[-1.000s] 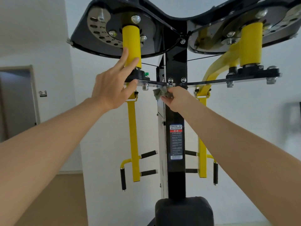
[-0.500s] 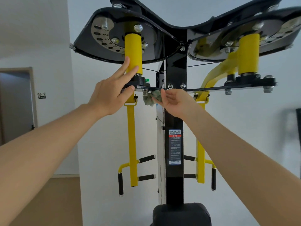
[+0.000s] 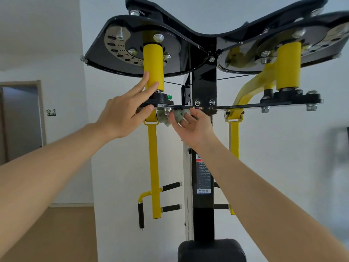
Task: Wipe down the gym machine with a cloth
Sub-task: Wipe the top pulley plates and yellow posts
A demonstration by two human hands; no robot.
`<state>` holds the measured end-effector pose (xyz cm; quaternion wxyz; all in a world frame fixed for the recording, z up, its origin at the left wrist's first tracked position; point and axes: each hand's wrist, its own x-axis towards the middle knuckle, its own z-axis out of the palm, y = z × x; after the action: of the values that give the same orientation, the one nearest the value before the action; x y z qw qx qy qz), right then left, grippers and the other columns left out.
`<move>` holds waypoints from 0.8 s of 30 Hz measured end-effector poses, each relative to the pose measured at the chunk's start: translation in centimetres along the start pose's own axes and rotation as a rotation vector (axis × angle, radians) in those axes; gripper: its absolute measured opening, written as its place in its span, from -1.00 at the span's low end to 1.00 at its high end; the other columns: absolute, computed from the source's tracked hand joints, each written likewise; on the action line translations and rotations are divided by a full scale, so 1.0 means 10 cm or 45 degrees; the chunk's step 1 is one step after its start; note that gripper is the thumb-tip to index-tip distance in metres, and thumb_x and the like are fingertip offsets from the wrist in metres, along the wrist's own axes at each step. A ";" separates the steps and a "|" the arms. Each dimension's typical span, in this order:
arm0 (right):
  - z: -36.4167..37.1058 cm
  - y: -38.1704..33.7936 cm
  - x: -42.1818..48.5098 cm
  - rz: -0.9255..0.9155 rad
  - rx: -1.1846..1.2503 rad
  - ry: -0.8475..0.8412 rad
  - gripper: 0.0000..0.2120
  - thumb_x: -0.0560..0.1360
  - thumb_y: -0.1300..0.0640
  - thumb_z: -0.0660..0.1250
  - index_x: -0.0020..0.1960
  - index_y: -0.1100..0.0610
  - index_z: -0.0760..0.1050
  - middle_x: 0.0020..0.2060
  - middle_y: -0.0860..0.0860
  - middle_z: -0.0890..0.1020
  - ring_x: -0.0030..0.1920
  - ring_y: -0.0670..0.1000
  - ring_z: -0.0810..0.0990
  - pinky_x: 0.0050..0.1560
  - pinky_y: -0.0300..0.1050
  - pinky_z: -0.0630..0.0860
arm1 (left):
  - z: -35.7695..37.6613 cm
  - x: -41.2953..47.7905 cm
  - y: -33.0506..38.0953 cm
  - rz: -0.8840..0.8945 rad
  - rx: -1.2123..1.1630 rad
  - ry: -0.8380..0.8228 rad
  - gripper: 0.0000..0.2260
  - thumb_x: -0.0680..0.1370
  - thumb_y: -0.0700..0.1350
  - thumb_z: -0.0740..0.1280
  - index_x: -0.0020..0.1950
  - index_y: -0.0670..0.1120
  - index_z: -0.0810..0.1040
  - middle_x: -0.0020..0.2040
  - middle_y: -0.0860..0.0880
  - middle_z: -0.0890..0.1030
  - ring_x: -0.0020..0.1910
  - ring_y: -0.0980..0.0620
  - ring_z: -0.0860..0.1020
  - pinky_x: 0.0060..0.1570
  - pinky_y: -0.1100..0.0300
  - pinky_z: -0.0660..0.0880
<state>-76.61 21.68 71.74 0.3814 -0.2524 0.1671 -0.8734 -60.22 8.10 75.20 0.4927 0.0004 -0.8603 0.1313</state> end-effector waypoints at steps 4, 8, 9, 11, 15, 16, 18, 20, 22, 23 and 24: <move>-0.17 -0.14 0.03 -0.056 0.115 -0.003 -0.62 0.66 0.11 0.17 0.33 0.36 0.44 0.24 0.31 0.59 0.23 0.34 0.58 0.23 0.22 0.57 | -0.01 -0.02 0.03 -0.025 -0.006 -0.016 -0.48 0.64 0.08 0.11 0.62 0.12 0.20 0.66 0.10 0.05 -0.19 0.16 0.43 -0.27 0.41 0.30; -0.35 -0.35 0.07 -0.135 0.229 0.056 -0.51 0.65 -0.03 0.16 0.38 0.34 0.42 0.31 0.30 0.55 0.33 0.34 0.51 0.30 0.24 0.52 | 0.04 -0.02 0.05 -0.032 -0.041 0.023 -0.48 0.63 0.05 0.12 0.62 0.11 0.23 0.66 0.11 0.06 0.02 0.06 0.57 -0.20 0.27 0.39; -0.38 -0.40 0.07 -0.156 0.270 0.071 -0.48 0.64 -0.07 0.18 0.38 0.33 0.43 0.31 0.30 0.54 0.35 0.34 0.49 0.34 0.24 0.48 | 0.05 -0.02 0.05 -0.038 -0.042 0.034 -0.48 0.63 0.05 0.12 0.61 0.12 0.24 0.66 0.12 0.05 0.12 0.05 0.58 -0.17 0.21 0.41; -0.42 -0.49 0.08 -0.202 0.358 0.092 -0.43 0.62 -0.14 0.19 0.40 0.29 0.42 0.34 0.28 0.53 0.38 0.34 0.46 0.39 0.26 0.42 | 0.06 -0.02 0.05 -0.061 -0.041 0.058 -0.48 0.61 0.06 0.12 0.61 0.13 0.25 0.65 0.14 0.05 0.18 0.03 0.57 -0.13 0.15 0.44; -0.40 -0.45 0.10 -0.223 0.434 0.113 -0.43 0.61 -0.17 0.19 0.39 0.26 0.45 0.32 0.26 0.54 0.37 0.31 0.48 0.41 0.27 0.40 | 0.06 -0.02 0.06 -0.063 -0.024 0.071 -0.47 0.61 0.08 0.11 0.61 0.13 0.24 0.65 0.15 0.04 0.36 -0.03 0.50 -0.03 0.03 0.56; -0.38 -0.40 0.11 -0.204 0.428 0.105 -0.43 0.62 -0.18 0.18 0.38 0.26 0.46 0.31 0.27 0.55 0.35 0.31 0.49 0.40 0.27 0.41 | 0.06 -0.02 0.06 -0.061 -0.020 0.074 -0.47 0.61 0.08 0.10 0.61 0.13 0.24 0.65 0.15 0.04 0.37 -0.03 0.49 -0.02 0.00 0.57; -0.33 -0.29 0.11 -0.150 0.389 0.088 -0.43 0.63 -0.17 0.17 0.37 0.29 0.47 0.30 0.28 0.55 0.32 0.32 0.51 0.37 0.28 0.45 | 0.07 -0.02 0.06 -0.076 -0.015 0.082 -0.47 0.61 0.10 0.09 0.61 0.14 0.25 0.65 0.16 0.04 0.36 -0.03 0.51 -0.02 -0.02 0.58; -0.30 -0.21 0.10 -0.090 0.353 0.054 -0.40 0.63 -0.18 0.17 0.40 0.30 0.44 0.32 0.30 0.53 0.33 0.33 0.51 0.34 0.28 0.47 | 0.08 -0.02 0.07 -0.087 -0.015 0.111 -0.47 0.61 0.09 0.09 0.60 0.12 0.27 0.65 0.15 0.07 0.29 -0.04 0.55 -0.05 0.00 0.56; -0.31 -0.20 0.08 -0.070 0.352 0.038 -0.38 0.62 -0.19 0.17 0.41 0.31 0.43 0.34 0.31 0.51 0.36 0.35 0.48 0.32 0.29 0.49 | 0.11 -0.02 0.09 -0.087 -0.026 0.147 -0.48 0.61 0.08 0.10 0.59 0.11 0.30 0.65 0.13 0.10 0.28 -0.03 0.56 -0.05 0.02 0.55; -0.32 -0.22 0.06 -0.076 0.366 0.038 -0.37 0.62 -0.20 0.17 0.42 0.31 0.42 0.35 0.32 0.50 0.37 0.36 0.46 0.31 0.30 0.49 | 0.12 -0.03 0.10 -0.090 -0.033 0.168 -0.49 0.60 0.07 0.11 0.58 0.11 0.32 0.65 0.12 0.12 0.31 -0.02 0.54 -0.03 0.01 0.56; -0.34 -0.26 0.03 -0.093 0.393 0.039 -0.36 0.61 -0.20 0.17 0.42 0.32 0.41 0.36 0.32 0.48 0.38 0.37 0.44 0.30 0.31 0.49 | 0.14 -0.03 0.11 -0.100 -0.041 0.193 -0.49 0.60 0.07 0.12 0.58 0.11 0.33 0.64 0.12 0.13 0.34 -0.01 0.53 -0.01 0.00 0.57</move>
<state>-80.26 23.48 70.33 0.3810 -0.1833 0.0275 -0.9058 -61.39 8.85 74.03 0.5610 0.0164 -0.8219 0.0975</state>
